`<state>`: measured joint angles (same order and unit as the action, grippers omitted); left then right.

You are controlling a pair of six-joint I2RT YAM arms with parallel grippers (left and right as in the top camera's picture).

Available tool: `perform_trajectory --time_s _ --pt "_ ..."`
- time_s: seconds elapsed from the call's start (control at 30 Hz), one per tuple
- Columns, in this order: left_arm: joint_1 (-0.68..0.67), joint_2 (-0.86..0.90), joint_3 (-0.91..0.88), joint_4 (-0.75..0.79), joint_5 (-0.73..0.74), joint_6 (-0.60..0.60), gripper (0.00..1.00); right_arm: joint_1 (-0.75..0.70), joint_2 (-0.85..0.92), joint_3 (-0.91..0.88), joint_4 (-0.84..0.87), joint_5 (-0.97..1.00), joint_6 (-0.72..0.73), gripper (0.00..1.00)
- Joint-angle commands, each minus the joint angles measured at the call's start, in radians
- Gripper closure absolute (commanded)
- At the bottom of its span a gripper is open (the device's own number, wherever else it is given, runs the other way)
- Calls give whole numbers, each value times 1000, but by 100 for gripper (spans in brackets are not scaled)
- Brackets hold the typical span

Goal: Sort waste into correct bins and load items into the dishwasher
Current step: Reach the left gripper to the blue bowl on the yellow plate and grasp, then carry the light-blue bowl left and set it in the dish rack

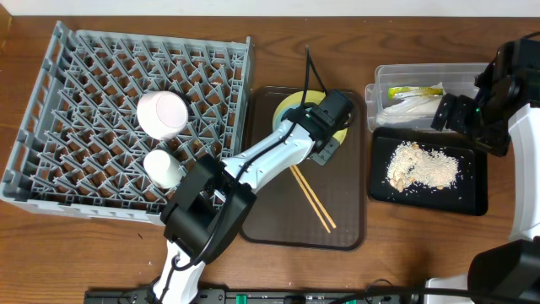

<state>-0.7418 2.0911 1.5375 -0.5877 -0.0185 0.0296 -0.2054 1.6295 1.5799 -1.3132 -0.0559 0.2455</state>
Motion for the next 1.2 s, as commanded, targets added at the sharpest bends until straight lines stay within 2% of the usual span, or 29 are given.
perform_trajectory --time_s 0.0,0.27,0.5,0.63,0.73,0.8,1.03,1.17 --pt "-1 -14 9 -6 -16 1 92 3 -18 10 -4 -2 12 5" --pt "27 -166 10 -6 -23 15 92 3 -18 10 -4 -1 11 5" --pt "150 -345 10 2 48 15 92 3 -18 10 -3 -2 11 5" --pt "292 -403 10 19 268 16 93 3 -18 10 -4 -2 12 5" --pt "410 -406 10 34 518 14 93 4 -18 9 -6 -2 12 5" --pt "531 -393 10 53 739 -7 93 1 -18 10 -6 -1 11 5" --pt "734 -344 10 116 980 -150 93 4 -18 10 -3 -2 8 5" --pt "813 -299 10 195 1127 -333 93 4 -18 9 -4 -1 8 5"
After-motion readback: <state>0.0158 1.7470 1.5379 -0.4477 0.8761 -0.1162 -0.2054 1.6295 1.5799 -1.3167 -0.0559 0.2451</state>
